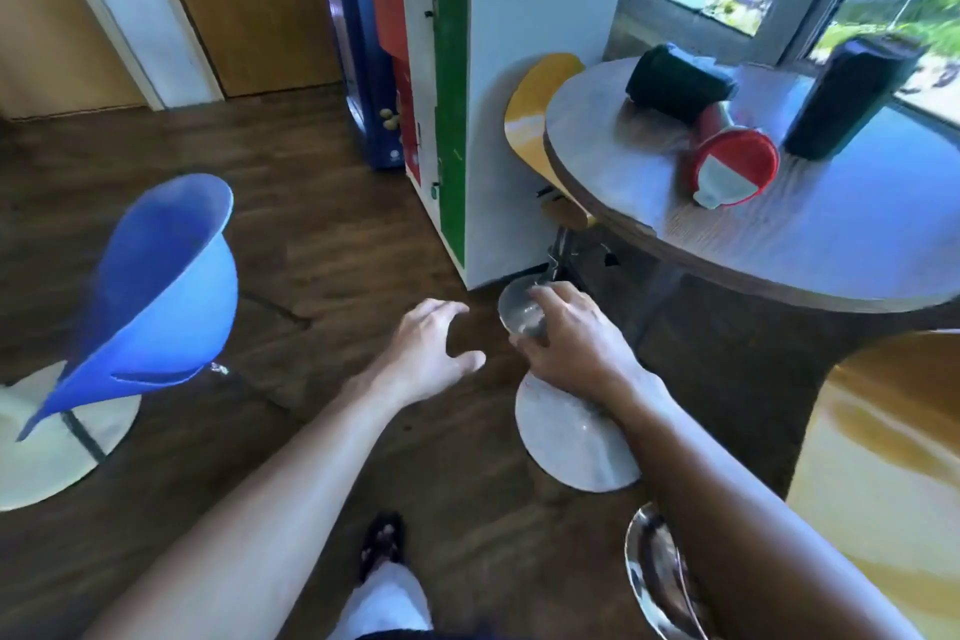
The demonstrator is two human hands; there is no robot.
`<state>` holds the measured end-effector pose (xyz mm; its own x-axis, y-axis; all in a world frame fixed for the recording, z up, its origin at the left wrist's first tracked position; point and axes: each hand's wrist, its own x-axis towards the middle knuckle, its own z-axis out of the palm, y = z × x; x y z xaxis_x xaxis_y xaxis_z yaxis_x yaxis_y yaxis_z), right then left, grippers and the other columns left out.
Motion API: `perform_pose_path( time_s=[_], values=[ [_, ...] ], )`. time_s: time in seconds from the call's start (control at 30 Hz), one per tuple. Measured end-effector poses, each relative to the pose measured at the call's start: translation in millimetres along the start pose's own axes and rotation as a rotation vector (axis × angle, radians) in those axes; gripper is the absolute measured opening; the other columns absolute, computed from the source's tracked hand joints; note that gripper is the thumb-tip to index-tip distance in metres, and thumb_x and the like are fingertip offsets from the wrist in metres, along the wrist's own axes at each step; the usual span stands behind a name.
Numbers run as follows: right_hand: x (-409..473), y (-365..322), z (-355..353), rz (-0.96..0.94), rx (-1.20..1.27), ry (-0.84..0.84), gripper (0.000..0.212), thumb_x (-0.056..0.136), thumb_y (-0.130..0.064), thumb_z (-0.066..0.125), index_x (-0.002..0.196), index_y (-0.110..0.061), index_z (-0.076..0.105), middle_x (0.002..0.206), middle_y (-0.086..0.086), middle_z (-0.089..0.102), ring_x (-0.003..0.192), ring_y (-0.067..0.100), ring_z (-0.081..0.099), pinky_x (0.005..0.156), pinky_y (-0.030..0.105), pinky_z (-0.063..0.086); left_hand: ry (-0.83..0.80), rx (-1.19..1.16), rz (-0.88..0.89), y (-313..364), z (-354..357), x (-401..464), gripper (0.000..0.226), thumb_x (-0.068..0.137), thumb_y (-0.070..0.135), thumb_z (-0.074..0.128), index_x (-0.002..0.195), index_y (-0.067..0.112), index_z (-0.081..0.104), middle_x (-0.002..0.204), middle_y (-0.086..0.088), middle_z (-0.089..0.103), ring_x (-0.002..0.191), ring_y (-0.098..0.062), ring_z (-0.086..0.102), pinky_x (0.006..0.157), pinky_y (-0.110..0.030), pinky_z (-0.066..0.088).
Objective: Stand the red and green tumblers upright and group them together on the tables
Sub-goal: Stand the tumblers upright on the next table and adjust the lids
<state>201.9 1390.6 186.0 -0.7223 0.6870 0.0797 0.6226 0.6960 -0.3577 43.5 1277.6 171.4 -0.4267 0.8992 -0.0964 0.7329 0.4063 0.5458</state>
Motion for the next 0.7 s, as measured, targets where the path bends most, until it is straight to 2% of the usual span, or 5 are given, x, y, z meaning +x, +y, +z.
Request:
perform_pose_path(
  time_s=[0.27,0.53,0.7],
  values=[
    [104.9,-12.1,-69.6,0.089,-0.062,0.27,0.053,0.085,-0.044,0.06,0.133,-0.023,0.05,0.136,0.001,0.05,0.124,0.023,0.047,0.097,0.041,0.046,0.047,-0.015,0.333,32.4,-89.2,134.5,0.062,0.08,0.042,0.066,0.136,0.021,0.047,0.14,-0.003,0.046,0.125,-0.02,0.047,0.094,-0.028,0.039],
    [138.4,11.1,-101.0,0.43,-0.143,0.556,0.059,0.085,-0.041,0.066,0.135,-0.015,0.05,0.14,0.009,0.047,0.128,0.027,0.044,0.101,0.041,0.042,0.029,-0.042,0.609,56.2,-127.1,236.5,0.06,0.08,0.039,0.071,0.133,0.019,0.051,0.136,-0.004,0.051,0.125,-0.022,0.05,0.1,-0.032,0.041],
    [137.3,44.9,-114.3,0.637,-0.211,0.663,0.06,0.082,-0.042,0.066,0.134,-0.026,0.041,0.135,0.009,0.047,0.12,0.031,0.046,0.097,0.046,0.045,0.007,-0.067,0.715,81.5,-117.0,287.6,0.06,0.079,0.039,0.072,0.131,0.018,0.053,0.135,-0.005,0.053,0.124,-0.022,0.051,0.098,-0.025,0.037]
  ],
)
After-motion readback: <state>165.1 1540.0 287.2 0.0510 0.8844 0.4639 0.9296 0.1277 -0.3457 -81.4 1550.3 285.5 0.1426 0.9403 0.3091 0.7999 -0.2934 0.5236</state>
